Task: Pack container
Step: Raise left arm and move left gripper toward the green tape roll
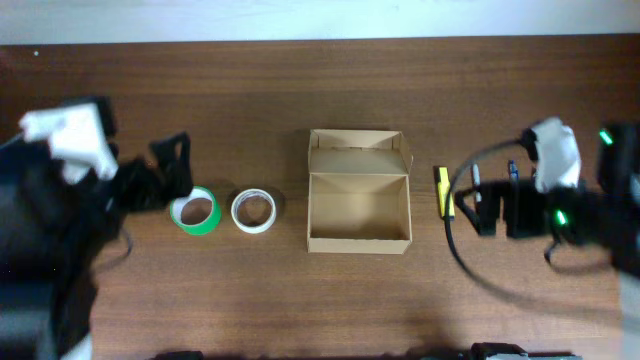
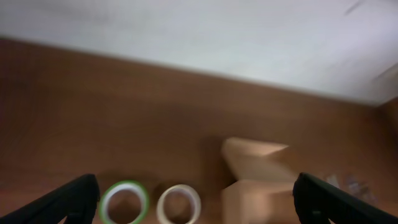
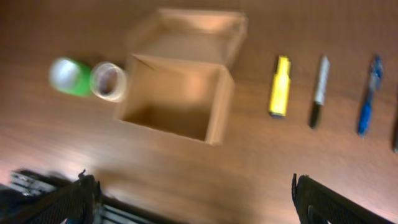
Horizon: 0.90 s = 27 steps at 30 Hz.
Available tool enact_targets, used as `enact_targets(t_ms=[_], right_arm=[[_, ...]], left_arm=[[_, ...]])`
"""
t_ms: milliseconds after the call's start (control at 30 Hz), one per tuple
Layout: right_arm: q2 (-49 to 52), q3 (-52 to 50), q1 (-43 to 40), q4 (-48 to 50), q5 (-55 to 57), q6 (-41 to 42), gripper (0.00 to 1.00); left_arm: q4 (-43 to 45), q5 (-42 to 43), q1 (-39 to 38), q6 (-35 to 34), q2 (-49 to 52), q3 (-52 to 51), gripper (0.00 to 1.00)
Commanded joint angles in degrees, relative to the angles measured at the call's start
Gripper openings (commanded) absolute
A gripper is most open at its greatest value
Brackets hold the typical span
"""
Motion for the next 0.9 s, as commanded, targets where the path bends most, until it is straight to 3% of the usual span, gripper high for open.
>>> enact_targets(t_ms=[0,133,267,600,867], right_arm=[[3.67,1.57,-0.35,-0.70,7.23,-3.39,0.99],[5.77,2.73,-0.35,-0.59,11.23,-3.21,0.99],[4.17,10.34,-0.35,-1.73,13.09,-2.93,0.99],[1.99,47.36,-0.35,-3.34,20.76,1.31,0.98],[1.75,49.46,-0.37,-4.74,21.00,4.26,0.99]], left_arm=[[-0.17,-5.64,-0.28,5.99,5.07,0.22,1.00],[-0.37,-10.03,-0.28,6.75,11.72,0.22,1.00],[-0.37,-13.40,-0.28,6.82,16.52,0.22,1.00],[2.84,-15.74,-0.31,7.19,27.80,0.22,1.00],[5.70,-14.40,-0.31,7.10,39.01,0.22,1.00]])
